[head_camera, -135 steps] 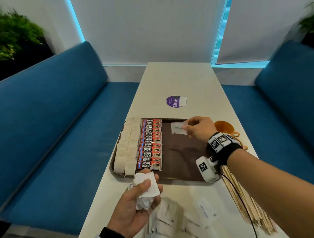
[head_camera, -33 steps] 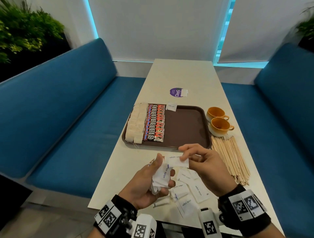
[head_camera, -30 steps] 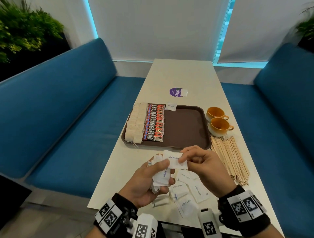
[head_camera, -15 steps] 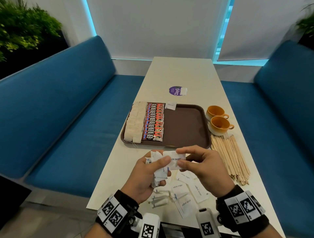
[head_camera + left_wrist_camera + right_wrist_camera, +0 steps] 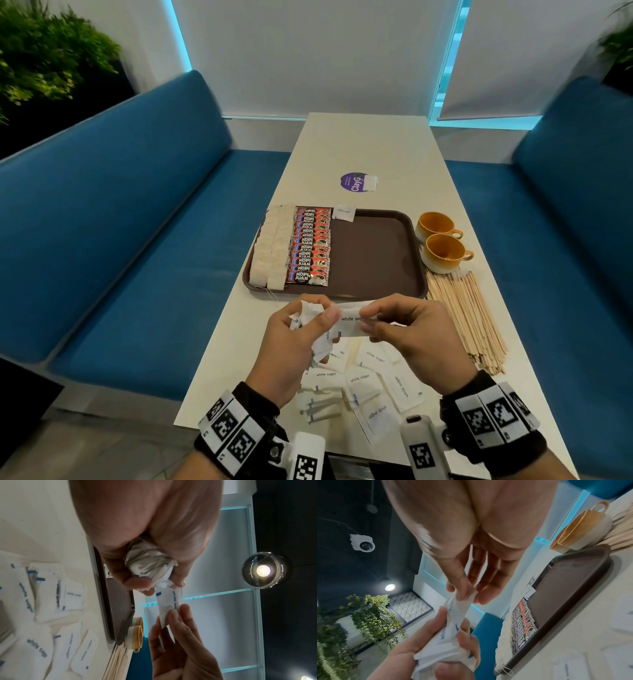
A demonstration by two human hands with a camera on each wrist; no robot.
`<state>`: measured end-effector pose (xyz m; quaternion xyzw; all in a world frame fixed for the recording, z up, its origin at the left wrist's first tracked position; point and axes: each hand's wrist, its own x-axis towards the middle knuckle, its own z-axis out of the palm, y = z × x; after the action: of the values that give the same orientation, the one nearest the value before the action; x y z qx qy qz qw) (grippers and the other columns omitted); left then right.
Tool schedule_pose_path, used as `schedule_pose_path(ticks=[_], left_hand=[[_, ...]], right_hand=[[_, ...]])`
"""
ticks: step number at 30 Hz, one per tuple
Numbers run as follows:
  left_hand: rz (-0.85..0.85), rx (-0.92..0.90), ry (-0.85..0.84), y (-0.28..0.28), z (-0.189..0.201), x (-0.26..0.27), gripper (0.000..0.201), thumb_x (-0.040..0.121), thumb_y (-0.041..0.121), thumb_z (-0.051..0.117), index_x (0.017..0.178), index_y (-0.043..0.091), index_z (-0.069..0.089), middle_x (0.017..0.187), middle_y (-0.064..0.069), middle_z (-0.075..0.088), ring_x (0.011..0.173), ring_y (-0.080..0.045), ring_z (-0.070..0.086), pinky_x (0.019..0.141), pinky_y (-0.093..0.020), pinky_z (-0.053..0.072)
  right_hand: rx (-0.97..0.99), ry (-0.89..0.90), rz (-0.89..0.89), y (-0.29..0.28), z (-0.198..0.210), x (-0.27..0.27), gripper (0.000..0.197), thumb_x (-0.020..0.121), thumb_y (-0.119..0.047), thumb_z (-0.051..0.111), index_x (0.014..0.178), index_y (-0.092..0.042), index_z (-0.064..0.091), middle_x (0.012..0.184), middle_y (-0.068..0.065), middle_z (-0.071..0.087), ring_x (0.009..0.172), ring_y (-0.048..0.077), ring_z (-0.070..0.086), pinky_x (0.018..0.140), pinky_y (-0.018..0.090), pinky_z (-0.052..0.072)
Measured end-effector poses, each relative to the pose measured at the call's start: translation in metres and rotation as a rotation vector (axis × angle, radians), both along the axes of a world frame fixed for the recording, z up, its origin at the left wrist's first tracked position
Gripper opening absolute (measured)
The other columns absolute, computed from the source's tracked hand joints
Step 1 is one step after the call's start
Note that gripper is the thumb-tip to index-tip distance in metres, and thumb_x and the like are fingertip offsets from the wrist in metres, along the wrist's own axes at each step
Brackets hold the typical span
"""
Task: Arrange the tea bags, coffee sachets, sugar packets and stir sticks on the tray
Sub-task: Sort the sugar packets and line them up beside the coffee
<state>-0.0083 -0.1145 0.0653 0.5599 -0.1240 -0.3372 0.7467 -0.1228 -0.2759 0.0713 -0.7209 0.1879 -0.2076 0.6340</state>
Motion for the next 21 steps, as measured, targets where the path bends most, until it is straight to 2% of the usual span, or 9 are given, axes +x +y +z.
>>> schedule_pose_path(ticks=[4,7,10,12,15,18,21], left_hand=[[0.008,-0.016,0.205,-0.003,-0.001,0.006,0.018,0.078,0.029,0.078,0.092,0.02,0.071,0.088,-0.013,0.066,0.069,-0.025,0.059,0.048,-0.026,0.041],[0.027,-0.025,0.405,-0.004,-0.005,0.016,0.022,0.083,0.026,0.078,0.1,0.019,0.067,0.093,-0.008,0.067,0.073,-0.025,0.06,0.045,-0.023,0.042],[-0.011,-0.029,0.419,-0.006,-0.008,0.028,0.023,0.078,0.02,0.078,0.1,0.018,0.071,0.093,-0.008,0.066,0.072,-0.025,0.06,0.046,-0.023,0.044],[-0.033,-0.009,0.386,-0.01,-0.008,0.038,0.032,0.075,0.017,0.079,0.106,0.017,0.07,0.094,-0.009,0.067,0.072,-0.026,0.061,0.047,-0.024,0.045],[-0.053,-0.003,0.358,-0.016,-0.008,0.052,0.038,0.074,0.015,0.078,0.11,0.015,0.07,0.095,-0.01,0.068,0.074,-0.026,0.061,0.047,-0.024,0.046],[-0.047,-0.003,0.338,-0.021,-0.012,0.064,0.044,0.071,0.015,0.078,0.114,0.013,0.068,0.095,-0.011,0.067,0.073,-0.026,0.06,0.048,-0.025,0.045],[-0.019,0.008,0.364,-0.023,-0.021,0.071,0.05,0.071,0.013,0.079,0.118,0.009,0.065,0.093,-0.013,0.068,0.071,-0.027,0.061,0.049,-0.026,0.044]], right_hand=[[0.06,0.021,-0.022,-0.006,0.002,0.007,0.012,0.081,0.003,0.08,0.085,-0.009,0.079,0.089,0.007,0.078,0.089,0.031,0.075,0.068,0.043,0.064],[0.103,0.018,-0.047,-0.018,0.008,0.019,0.02,0.08,0.006,0.079,0.095,-0.008,0.075,0.092,0.01,0.077,0.091,0.032,0.075,0.067,0.04,0.064],[0.146,0.018,-0.082,-0.037,0.016,0.041,0.044,0.081,0.005,0.078,0.117,-0.016,0.066,0.094,0.015,0.076,0.089,0.028,0.076,0.07,0.038,0.065],[0.168,0.03,-0.115,-0.055,0.018,0.061,0.046,0.082,0.003,0.079,0.121,-0.016,0.064,0.094,0.016,0.076,0.088,0.026,0.077,0.074,0.039,0.065],[0.173,0.09,-0.156,-0.091,0.012,0.1,0.027,0.083,-0.005,0.08,0.108,-0.007,0.071,0.099,0.011,0.078,0.09,0.021,0.077,0.081,0.037,0.064],[0.164,0.175,-0.21,-0.13,-0.006,0.145,0.015,0.085,-0.009,0.081,0.097,-0.009,0.074,0.095,0.006,0.079,0.09,0.02,0.077,0.088,0.039,0.062],[0.193,0.242,-0.259,-0.161,-0.022,0.185,0.012,0.085,-0.007,0.081,0.091,-0.011,0.071,0.094,0.01,0.076,0.088,0.025,0.075,0.089,0.042,0.062]])
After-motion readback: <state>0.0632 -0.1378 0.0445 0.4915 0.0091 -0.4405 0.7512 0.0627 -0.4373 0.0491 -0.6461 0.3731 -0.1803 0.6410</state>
